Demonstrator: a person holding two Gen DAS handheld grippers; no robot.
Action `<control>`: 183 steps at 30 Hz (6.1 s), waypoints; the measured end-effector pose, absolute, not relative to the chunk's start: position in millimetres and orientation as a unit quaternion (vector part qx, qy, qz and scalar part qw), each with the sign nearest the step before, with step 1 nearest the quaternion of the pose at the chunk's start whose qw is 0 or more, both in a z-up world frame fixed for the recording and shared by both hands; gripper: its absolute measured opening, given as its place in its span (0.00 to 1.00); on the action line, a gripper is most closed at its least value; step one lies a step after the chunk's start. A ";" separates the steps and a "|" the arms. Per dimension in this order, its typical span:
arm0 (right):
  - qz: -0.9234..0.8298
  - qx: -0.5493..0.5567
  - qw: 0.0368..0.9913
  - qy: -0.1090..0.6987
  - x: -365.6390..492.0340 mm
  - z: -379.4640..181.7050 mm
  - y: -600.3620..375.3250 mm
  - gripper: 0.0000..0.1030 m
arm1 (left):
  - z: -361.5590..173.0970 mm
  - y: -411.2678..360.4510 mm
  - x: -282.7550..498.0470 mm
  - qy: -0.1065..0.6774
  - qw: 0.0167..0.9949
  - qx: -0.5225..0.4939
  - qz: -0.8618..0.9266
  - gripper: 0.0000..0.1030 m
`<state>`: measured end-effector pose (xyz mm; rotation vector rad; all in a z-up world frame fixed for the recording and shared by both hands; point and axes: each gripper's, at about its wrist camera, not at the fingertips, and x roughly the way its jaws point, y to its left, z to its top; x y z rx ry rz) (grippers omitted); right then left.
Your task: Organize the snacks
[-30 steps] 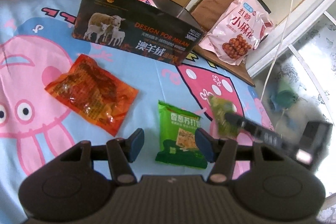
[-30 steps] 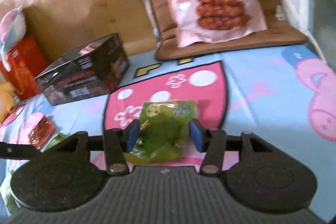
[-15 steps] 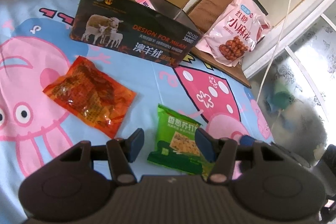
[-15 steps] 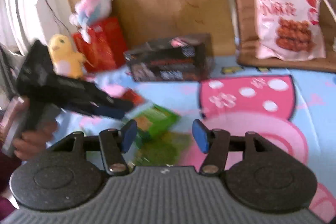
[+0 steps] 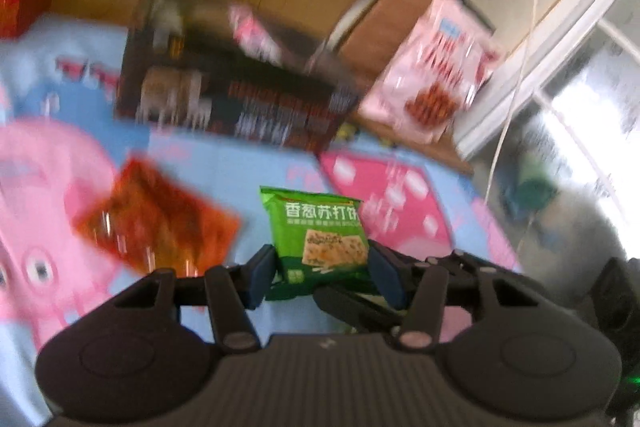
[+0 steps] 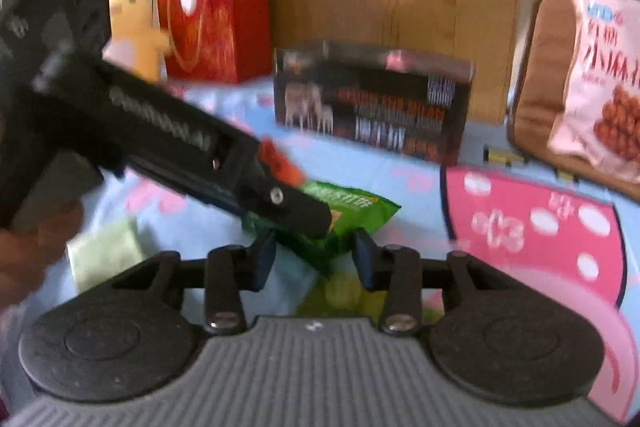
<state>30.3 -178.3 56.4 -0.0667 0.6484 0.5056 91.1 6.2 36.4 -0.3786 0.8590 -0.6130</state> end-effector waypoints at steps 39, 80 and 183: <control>0.283 0.258 0.807 0.449 102.5 43.0 -164.9 0.03 | -7.3 93.2 100.2 0.414 0.842 -0.277 -0.205 0.29; 0.254 0.386 0.764 0.450 115.6 11.1 -221.3 0.03 | -7.5 82.9 111.7 0.415 0.834 -0.299 -0.207 0.42; 0.182 0.051 0.939 0.286 168.1 72.9 -191.2 0.42 | 74.3 -1.1 227.3 0.351 0.884 -0.175 -0.254 0.48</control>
